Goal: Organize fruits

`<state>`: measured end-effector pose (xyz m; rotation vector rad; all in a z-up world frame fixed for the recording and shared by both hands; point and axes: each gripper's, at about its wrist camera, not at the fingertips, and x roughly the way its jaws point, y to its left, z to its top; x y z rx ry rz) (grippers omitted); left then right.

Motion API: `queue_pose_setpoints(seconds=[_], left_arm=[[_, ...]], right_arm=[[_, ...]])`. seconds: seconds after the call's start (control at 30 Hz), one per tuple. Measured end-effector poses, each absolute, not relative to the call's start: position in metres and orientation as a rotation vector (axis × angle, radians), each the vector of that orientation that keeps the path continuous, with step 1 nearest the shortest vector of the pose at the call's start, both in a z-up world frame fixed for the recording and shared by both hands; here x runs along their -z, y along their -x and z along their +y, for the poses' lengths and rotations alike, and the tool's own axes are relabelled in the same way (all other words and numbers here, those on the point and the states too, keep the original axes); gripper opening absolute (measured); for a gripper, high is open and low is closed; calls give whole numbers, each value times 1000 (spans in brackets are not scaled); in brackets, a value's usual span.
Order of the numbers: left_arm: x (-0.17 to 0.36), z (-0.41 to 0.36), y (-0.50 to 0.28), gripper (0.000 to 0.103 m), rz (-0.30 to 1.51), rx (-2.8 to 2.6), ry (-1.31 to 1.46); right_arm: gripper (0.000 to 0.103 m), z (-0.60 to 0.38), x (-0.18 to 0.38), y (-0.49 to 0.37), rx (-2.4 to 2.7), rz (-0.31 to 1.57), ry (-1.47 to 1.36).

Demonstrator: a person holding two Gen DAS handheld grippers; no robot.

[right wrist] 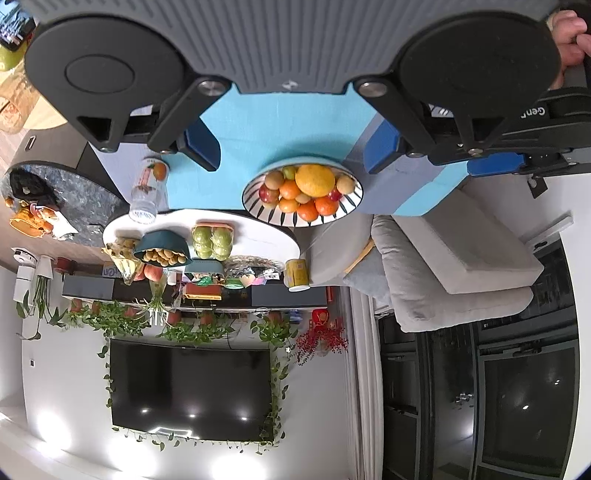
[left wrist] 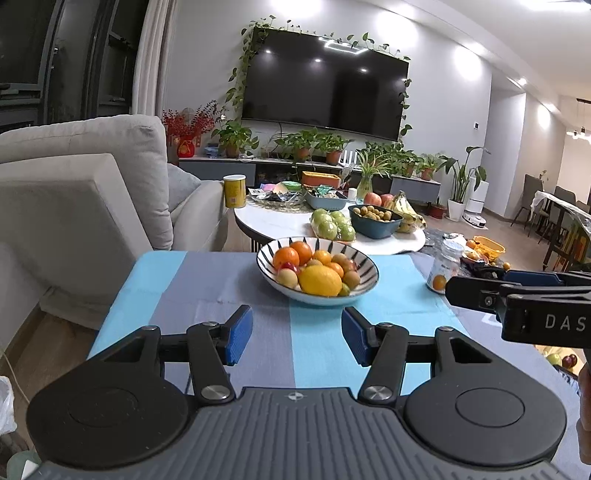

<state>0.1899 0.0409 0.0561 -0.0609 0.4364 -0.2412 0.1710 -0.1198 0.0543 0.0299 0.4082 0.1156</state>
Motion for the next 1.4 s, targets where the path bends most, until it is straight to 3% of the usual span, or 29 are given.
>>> queue_pose_setpoints(seconds=[0.6,0.97,1.17,1.4], left_arm=[[-49,38,-138,51,395,242,53],[-52,37,-115,81,328,173,26],[-52,40,-112,92,331,151,31],[-53,40,-108,98,332,86,-3]], right_arm=[[61,-114,-45,-126,-115,366,-22],[61,-112,-37,-112,-93,372,-22],[61,-113,-37,-107,-74,368,-23],[62,-116,-40,-104,-35,356,-10]])
